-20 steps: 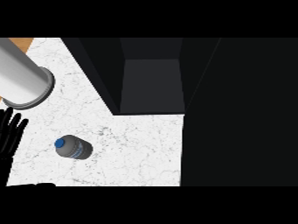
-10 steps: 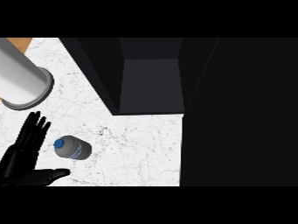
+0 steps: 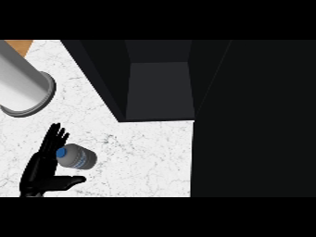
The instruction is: Pick up the bottled water, place it into the cabinet and close the cabinet
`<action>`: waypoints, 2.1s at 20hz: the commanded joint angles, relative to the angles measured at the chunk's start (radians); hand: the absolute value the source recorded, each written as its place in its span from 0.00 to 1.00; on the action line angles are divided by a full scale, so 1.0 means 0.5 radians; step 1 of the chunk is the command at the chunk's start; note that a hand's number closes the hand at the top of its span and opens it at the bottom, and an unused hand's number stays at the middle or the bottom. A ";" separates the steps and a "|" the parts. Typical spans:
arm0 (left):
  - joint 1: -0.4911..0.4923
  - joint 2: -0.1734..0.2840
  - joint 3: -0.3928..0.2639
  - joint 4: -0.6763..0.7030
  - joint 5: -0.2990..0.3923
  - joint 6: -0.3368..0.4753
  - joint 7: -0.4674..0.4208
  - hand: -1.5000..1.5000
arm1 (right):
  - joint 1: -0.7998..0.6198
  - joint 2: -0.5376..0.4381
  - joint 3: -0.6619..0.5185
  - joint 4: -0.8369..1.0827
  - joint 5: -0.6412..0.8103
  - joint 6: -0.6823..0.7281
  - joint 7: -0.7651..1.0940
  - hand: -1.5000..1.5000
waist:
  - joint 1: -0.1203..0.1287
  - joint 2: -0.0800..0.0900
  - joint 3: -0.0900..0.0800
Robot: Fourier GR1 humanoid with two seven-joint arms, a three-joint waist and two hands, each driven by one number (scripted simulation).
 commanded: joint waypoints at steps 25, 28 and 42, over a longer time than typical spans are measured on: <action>-0.426 -0.081 -0.150 1.270 -0.561 0.482 -1.468 1.00 | 0.379 -0.216 0.104 -0.279 0.107 -0.069 -0.239 0.00 | 0.013 -0.003 0.001; -0.473 -0.100 -0.166 1.344 -0.594 0.506 -1.518 1.00 | 0.287 -0.243 0.056 -0.208 0.064 -0.072 -0.213 0.00 | 0.023 0.004 0.001; -0.534 -0.235 -0.660 0.815 -0.140 0.513 -0.988 1.00 | 0.425 -0.319 0.065 -0.316 0.000 -0.136 -0.210 0.00 | 0.034 -0.016 0.005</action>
